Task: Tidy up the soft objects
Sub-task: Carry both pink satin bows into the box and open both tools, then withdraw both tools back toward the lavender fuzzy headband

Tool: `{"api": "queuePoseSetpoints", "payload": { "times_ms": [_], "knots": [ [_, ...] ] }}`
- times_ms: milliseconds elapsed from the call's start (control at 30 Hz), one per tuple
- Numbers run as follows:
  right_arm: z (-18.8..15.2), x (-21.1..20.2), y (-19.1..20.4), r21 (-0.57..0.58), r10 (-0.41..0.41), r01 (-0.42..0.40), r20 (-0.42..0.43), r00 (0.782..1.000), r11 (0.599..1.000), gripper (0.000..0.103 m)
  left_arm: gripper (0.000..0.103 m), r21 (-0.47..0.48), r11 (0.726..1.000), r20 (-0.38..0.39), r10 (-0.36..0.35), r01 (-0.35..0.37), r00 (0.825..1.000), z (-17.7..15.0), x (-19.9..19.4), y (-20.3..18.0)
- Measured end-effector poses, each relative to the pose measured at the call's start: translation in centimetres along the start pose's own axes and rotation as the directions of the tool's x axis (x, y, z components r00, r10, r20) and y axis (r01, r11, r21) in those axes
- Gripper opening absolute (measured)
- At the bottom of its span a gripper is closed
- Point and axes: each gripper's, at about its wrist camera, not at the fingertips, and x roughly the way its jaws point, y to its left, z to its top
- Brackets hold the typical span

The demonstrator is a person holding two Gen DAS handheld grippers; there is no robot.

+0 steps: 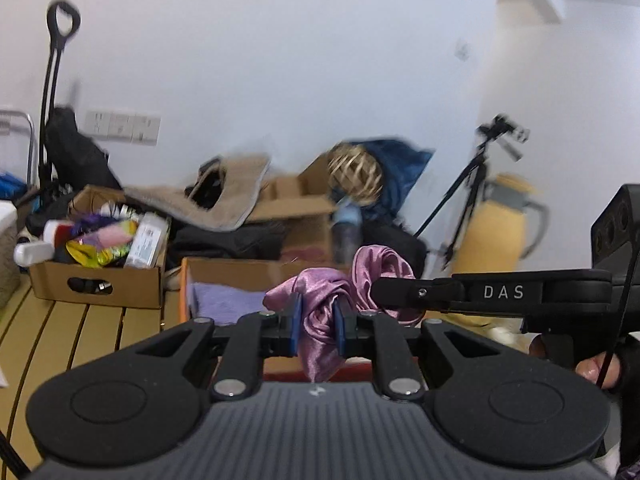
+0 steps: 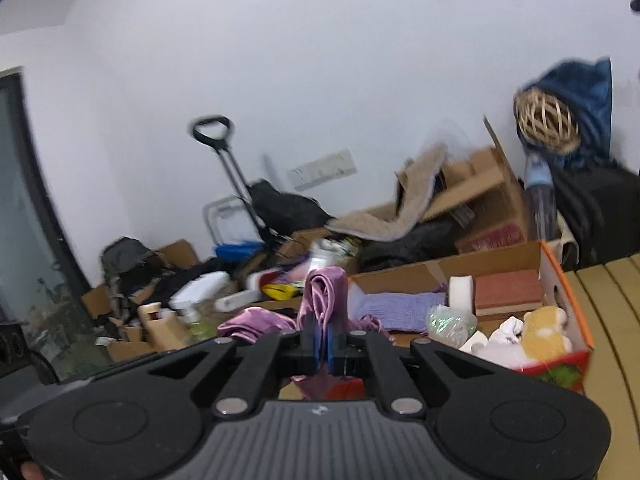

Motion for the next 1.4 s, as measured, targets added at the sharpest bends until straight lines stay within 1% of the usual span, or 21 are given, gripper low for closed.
{"api": "queuePoseSetpoints", "payload": {
  "times_ms": [100, 233, 300, 400, 433, 500, 533, 567, 600, 633, 733, 833, 900, 1000, 1033, 1100, 1167, 1233, 1300, 1367, 1400],
  "knots": [
    [0.1, 5.6, -1.9, 0.012, -0.037, 0.038, -0.061, 0.997, 0.999, 0.004, 0.017, 0.017, 0.999, -0.067, 0.040, -0.039, 0.997, -0.6, 4.7, 2.4],
    [-1.5, 11.3, -3.4, 0.000, -0.068, 0.069, -0.141, 0.988, 0.998, 0.004, 0.019, 0.046, 0.995, -0.125, 0.094, -0.088, 0.988, -2.4, 8.0, 4.5],
    [-2.5, 13.1, -3.4, -0.019, -0.076, 0.074, -0.179, 0.981, 0.997, 0.005, 0.025, 0.067, 0.994, -0.116, 0.098, -0.090, 0.988, -3.2, 8.1, 4.8],
    [-3.7, 14.6, -3.4, -0.048, -0.073, 0.064, -0.235, 0.969, 0.997, 0.010, 0.027, 0.067, 0.995, -0.098, 0.077, -0.070, 0.992, -3.3, 7.2, 5.2],
    [-4.0, 14.8, -3.3, -0.051, -0.062, 0.051, -0.250, 0.966, 0.997, 0.015, 0.028, 0.065, 0.996, -0.090, 0.073, -0.068, 0.993, -3.1, 6.8, 5.3],
    [-4.3, 14.6, -3.5, -0.046, -0.052, 0.042, -0.246, 0.968, 0.998, 0.016, 0.029, 0.059, 0.995, -0.077, 0.081, -0.077, 0.994, -2.7, 6.0, 5.2],
    [-4.1, 14.4, -3.6, -0.036, -0.051, 0.043, -0.252, 0.966, 0.998, 0.018, 0.029, 0.061, 0.995, -0.072, 0.087, -0.083, 0.994, -2.4, 5.6, 4.9],
    [-3.9, 14.0, -3.6, -0.028, -0.052, 0.046, -0.260, 0.964, 0.999, 0.024, 0.029, 0.065, 0.994, -0.065, 0.093, -0.088, 0.994, -2.1, 5.0, 4.7],
    [-3.5, 13.4, -3.6, -0.029, -0.050, 0.043, -0.263, 0.963, 0.999, 0.028, 0.030, 0.070, 0.993, -0.056, 0.098, -0.094, 0.994, -1.8, 4.3, 4.3],
    [-3.2, 12.5, -3.4, -0.040, -0.050, 0.041, -0.256, 0.965, 0.998, 0.035, 0.030, 0.073, 0.993, -0.048, 0.098, -0.095, 0.994, -1.5, 3.4, 3.9],
    [-1.7, 8.4, -2.3, -0.088, -0.064, 0.046, -0.211, 0.975, 0.995, 0.036, 0.030, 0.083, 0.992, -0.006, 0.097, -0.096, 0.995, -0.5, 0.1, 2.3],
    [0.1, 2.2, -1.3, -0.121, -0.068, 0.053, -0.122, 0.990, 0.991, 0.036, 0.030, 0.091, 0.991, 0.034, 0.093, -0.095, 0.995, 0.3, -3.5, 0.6],
    [1.1, -2.4, -0.5, -0.153, -0.070, 0.061, -0.056, 0.996, 0.986, 0.036, 0.035, 0.100, 0.990, 0.065, 0.089, -0.095, 0.994, 0.6, -6.2, -0.9],
    [1.9, -8.5, 0.7, -0.196, -0.078, 0.084, 0.035, 0.996, 0.977, 0.043, 0.041, 0.112, 0.989, 0.103, 0.083, -0.095, 0.991, 0.9, -9.3, -3.0],
    [1.9, -10.1, 1.0, -0.209, -0.079, 0.090, 0.057, 0.995, 0.974, 0.044, 0.041, 0.109, 0.989, 0.106, 0.090, -0.101, 0.990, 1.0, -9.9, -3.5],
    [1.9, -12.2, 1.2, -0.211, -0.082, 0.095, 0.072, 0.994, 0.973, 0.045, 0.041, 0.101, 0.988, 0.109, 0.109, -0.120, 0.988, 0.9, -11.2, -4.7],
    [1.2, -14.1, 1.4, -0.199, -0.075, 0.090, 0.085, 0.994, 0.976, 0.045, 0.042, 0.100, 0.987, 0.130, 0.111, -0.124, 0.985, -0.1, -13.2, -6.2],
    [-0.6, -16.2, 1.5, -0.199, -0.062, 0.081, 0.100, 0.993, 0.977, 0.045, 0.048, 0.095, 0.988, 0.145, 0.104, -0.119, 0.984, -1.8, -15.0, -7.1],
    [-2.9, -17.5, 1.3, -0.214, -0.063, 0.082, 0.096, 0.993, 0.973, 0.046, 0.050, 0.080, 0.989, 0.127, 0.111, -0.122, 0.986, -4.2, -16.4, -8.0],
    [-5.8, -18.4, 1.0, -0.210, -0.101, 0.115, 0.075, 0.992, 0.971, 0.047, 0.050, 0.068, 0.989, 0.106, 0.121, -0.129, 0.987, -7.3, -17.8, -8.9],
    [-7.4, -18.9, 0.8, -0.213, -0.114, 0.125, 0.061, 0.992, 0.969, 0.047, 0.053, 0.060, 0.990, 0.100, 0.124, -0.130, 0.987, -8.7, -18.6, -9.4]
  ]
}}
